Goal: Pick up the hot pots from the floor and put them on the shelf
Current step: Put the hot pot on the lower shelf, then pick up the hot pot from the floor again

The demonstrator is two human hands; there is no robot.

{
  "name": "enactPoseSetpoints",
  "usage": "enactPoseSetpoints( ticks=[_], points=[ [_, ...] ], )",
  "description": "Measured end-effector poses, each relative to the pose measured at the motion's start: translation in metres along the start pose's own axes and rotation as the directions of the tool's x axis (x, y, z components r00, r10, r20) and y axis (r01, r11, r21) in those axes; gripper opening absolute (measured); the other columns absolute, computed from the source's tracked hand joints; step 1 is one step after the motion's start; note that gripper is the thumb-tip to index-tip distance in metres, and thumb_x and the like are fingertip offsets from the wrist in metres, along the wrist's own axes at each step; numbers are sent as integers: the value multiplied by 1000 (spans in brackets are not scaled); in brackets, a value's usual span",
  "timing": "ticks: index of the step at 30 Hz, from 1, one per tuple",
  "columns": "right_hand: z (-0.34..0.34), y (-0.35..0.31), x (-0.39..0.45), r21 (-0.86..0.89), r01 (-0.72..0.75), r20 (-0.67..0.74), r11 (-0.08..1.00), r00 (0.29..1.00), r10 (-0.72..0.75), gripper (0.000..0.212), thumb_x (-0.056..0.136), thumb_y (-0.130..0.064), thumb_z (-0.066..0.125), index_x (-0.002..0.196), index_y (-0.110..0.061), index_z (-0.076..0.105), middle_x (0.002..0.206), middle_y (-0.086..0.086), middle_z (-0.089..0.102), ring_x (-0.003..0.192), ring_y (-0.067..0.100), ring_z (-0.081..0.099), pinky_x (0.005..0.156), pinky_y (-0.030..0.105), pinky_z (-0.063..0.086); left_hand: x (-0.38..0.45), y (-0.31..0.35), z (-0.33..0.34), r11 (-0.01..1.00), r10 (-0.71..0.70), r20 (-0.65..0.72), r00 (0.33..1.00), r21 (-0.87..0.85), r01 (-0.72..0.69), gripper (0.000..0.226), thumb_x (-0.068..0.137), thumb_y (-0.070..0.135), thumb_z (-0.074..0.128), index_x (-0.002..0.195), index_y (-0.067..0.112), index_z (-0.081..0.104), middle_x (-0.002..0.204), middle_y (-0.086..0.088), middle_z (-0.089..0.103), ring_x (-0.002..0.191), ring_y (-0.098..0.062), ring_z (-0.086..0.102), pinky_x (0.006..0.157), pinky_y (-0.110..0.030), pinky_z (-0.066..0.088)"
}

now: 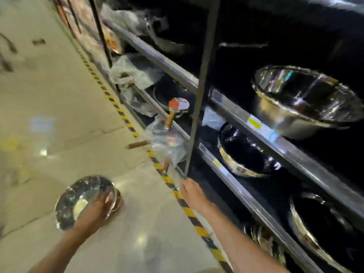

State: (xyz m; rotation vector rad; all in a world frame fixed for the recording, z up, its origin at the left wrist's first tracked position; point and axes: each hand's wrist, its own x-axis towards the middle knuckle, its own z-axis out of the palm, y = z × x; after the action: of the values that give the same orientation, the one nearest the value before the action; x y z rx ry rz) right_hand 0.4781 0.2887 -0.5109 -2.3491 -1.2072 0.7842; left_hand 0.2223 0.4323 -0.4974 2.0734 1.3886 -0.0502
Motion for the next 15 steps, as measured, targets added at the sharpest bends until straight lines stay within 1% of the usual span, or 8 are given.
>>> enactPoseSetpoints(
  ticks=[2, 4, 6, 7, 10, 13, 15],
  points=[
    [-10, -60, -2, -20, 69, 46, 997, 997, -68, 29, 93, -18, 41, 116, -11, 57, 125, 16, 57, 116, 31, 54, 97, 38, 43, -33, -20, -49, 998, -21, -84, 996, 59, 26, 43, 92, 15, 52, 132, 4, 46, 137, -23, 49, 124, -39, 47, 101, -37, 38],
    [-15, -108, -7, -69, 174, 108, 982, 980, -166, 34, 94, -22, 39, 124, -14, 52, 135, 14, 51, 126, 29, 47, 107, 41, 37, -67, -38, -86, 993, -58, -122, 991, 93, 70, 44, 93, 18, 48, 134, 4, 42, 139, -22, 46, 123, -38, 48, 103, -44, 40],
    [-18, -150, -13, -110, 269, 141, 957, 957, -253, 37, 95, -22, 38, 130, -15, 49, 138, 11, 49, 130, 28, 43, 113, 48, 29, -97, -55, -113, 987, -97, -162, 982, 109, 115, 44, 95, 21, 43, 134, 2, 41, 138, -23, 46, 121, -39, 49, 103, -45, 42],
    [-18, -167, -15, -111, 306, 148, 946, 946, -288, 37, 96, -20, 39, 130, -14, 49, 137, 12, 49, 129, 29, 44, 112, 46, 30, -110, -64, -125, 984, -124, -188, 974, 102, 145, 44, 95, 22, 43, 134, 2, 42, 138, -22, 47, 121, -39, 49, 103, -46, 41],
    [-9, -214, -21, -91, 377, 174, 922, 917, -358, 37, 96, -18, 40, 132, -11, 48, 137, 13, 49, 127, 28, 46, 109, 37, 36, -143, -89, -151, 976, -188, -251, 950, 63, 209, 47, 95, 25, 43, 135, 0, 40, 142, -22, 44, 127, -37, 45, 107, -45, 37],
    [5, -245, -22, -96, 420, 216, 902, 894, -393, 39, 97, -20, 40, 134, -10, 45, 137, 14, 49, 127, 27, 46, 108, 36, 37, -162, -111, -167, 962, -254, -282, 925, 29, 273, 50, 96, 30, 41, 138, 3, 36, 146, -19, 39, 133, -33, 40, 110, -42, 34],
    [15, -261, -21, -113, 443, 242, 889, 880, -408, 39, 97, -20, 41, 135, -8, 44, 136, 14, 49, 125, 28, 47, 107, 36, 37, -167, -123, -174, 957, -272, -291, 917, 18, 289, 51, 96, 31, 40, 139, 4, 35, 148, -17, 37, 134, -32, 38, 111, -42, 33]
  ],
)
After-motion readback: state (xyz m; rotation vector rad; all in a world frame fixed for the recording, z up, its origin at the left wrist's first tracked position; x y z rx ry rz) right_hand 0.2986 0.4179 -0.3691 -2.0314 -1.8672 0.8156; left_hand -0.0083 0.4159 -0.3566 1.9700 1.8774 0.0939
